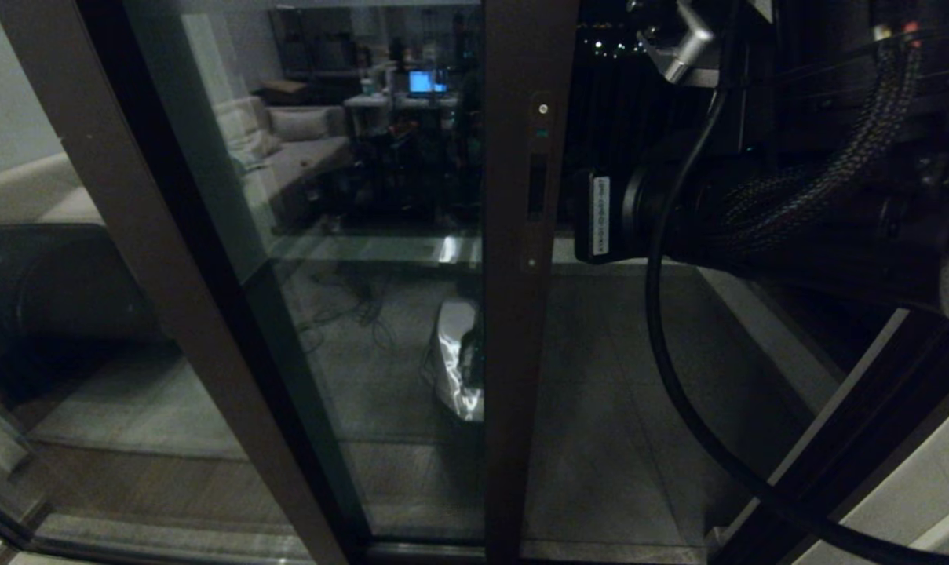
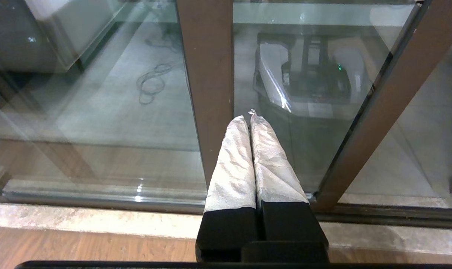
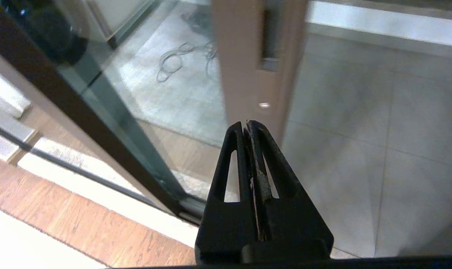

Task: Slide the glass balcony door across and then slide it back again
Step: Close the slid door

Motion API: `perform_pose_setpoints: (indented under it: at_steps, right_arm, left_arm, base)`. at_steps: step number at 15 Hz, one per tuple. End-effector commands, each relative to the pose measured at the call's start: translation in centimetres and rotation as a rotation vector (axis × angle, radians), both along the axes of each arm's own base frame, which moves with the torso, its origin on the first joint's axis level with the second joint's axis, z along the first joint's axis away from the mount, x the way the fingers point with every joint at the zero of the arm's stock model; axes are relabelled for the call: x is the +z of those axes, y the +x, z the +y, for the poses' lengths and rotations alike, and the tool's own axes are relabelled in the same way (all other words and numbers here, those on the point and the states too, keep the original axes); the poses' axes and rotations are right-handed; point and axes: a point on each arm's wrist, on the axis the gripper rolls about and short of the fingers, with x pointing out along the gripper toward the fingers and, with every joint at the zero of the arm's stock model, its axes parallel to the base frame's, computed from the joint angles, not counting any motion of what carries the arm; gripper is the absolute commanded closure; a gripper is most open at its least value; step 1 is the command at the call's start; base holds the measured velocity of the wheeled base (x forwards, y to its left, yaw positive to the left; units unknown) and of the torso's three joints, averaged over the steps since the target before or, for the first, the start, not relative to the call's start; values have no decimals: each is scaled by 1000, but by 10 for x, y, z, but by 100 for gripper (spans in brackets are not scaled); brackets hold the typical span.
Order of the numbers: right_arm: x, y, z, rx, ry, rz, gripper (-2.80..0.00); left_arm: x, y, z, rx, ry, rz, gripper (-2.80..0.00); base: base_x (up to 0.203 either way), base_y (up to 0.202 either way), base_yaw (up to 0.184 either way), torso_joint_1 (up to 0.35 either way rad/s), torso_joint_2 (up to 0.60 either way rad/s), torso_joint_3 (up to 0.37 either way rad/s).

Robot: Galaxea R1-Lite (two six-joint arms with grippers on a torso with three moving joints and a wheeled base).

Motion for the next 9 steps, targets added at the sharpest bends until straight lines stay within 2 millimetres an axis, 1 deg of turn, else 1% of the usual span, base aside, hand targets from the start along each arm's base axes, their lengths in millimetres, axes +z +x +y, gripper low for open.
perform_pose_setpoints:
  at_steps: [1, 4, 5, 8, 9]
  right_arm:
    - [-7, 4, 10, 8, -17, 15, 0]
    - [-23, 16, 21, -13, -56, 43, 0]
    - [-25, 21, 25, -43, -64, 40, -280]
    - [-17, 27, 25, -75, -53, 18, -280]
    - [-20, 36, 24, -97, -56, 21, -280]
  left_arm:
    - [0, 0, 0, -1, 0, 1, 0]
    - [0, 0, 0, -1, 0, -1, 0]
    - [0, 0, 0, -1, 0, 0, 0]
    - [0, 0, 0, -1, 0, 1, 0]
    - [0, 0, 0, -1, 0, 1, 0]
  base:
    - [0, 0, 0, 0, 0, 0]
    - [0, 0, 0, 0, 0, 0]
    - [0, 0, 0, 0, 0, 0]
    - [0, 0, 0, 0, 0, 0]
    - [0, 0, 0, 0, 0, 0]
